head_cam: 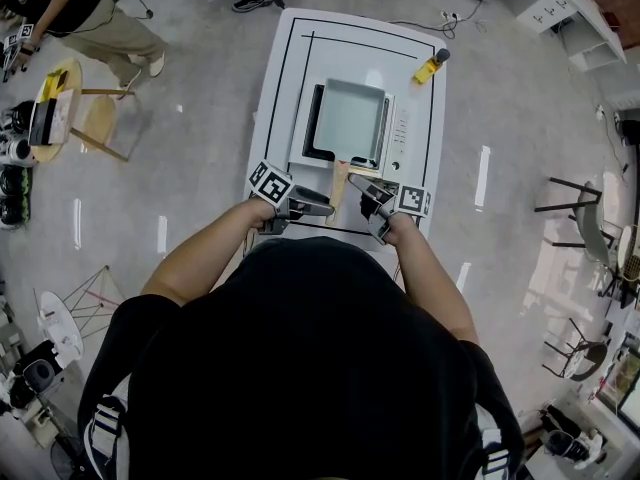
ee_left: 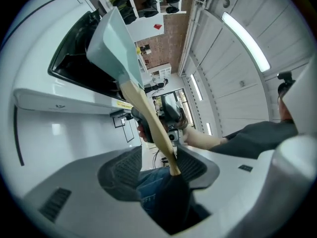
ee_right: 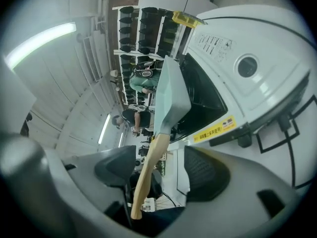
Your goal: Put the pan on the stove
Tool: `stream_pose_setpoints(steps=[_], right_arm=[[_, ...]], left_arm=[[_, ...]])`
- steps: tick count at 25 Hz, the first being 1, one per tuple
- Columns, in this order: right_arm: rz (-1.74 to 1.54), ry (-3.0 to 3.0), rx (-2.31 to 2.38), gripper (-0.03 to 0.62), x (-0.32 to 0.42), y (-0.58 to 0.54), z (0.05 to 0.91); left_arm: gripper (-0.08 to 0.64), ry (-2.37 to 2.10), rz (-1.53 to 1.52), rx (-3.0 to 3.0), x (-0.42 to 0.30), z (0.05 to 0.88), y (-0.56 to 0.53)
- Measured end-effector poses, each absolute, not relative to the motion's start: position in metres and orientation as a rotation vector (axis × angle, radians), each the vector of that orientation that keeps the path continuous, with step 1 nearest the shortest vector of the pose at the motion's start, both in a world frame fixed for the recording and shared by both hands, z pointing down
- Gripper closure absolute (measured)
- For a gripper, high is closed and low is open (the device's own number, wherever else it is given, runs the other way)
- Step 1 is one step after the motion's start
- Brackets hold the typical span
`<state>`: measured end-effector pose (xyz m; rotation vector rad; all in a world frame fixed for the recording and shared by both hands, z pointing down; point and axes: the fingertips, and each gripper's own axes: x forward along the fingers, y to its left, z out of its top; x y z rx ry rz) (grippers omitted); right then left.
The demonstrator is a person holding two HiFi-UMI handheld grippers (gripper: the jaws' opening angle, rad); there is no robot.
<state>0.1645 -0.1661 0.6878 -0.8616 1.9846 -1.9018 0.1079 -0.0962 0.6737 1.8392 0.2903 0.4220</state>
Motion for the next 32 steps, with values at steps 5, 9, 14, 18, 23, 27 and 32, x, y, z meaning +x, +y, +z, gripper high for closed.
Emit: stream_pose_setpoints(steps=[5,9,14,18,23,27,32], right_arm=[[-1.866,2.024,-0.916,0.296,0.174,-0.158,0.683],[-1.852,2.029,-0.947,0.296,0.177,-0.150,0.679],[-1.769,2.126,-1.041,0.296,0.183,-0.145,0.671],[-1.721,2.161,-1.088,0.296,0.187,-0.140,0.665],[-1.680,2.183,-1.144,0.298,0.192,-0.135,0.659],[-1.612,2.247,-1.238,0.320,0.197,-0.133,0.653],[-1.460,2.411,-1.481,0.369,0.211,-0.135,0.654]], left_arm=[[0.334,0.264,0.440,1.883,0.092,0.673,-0.100],[0.334,0.210,0.451,1.930,0.080,0.679,-0.110],[0.334,0.159,0.433,1.975,0.068,0.672,-0.121],[0.334,0.123,0.409,2.004,0.060,0.662,-0.124],[0.334,0.054,0.344,2.052,0.052,0.653,-0.133],[0.334,-0.036,0.312,2.101,0.043,0.650,-0.146],[0.339,-0.232,0.257,2.147,0.025,0.649,-0.176]])
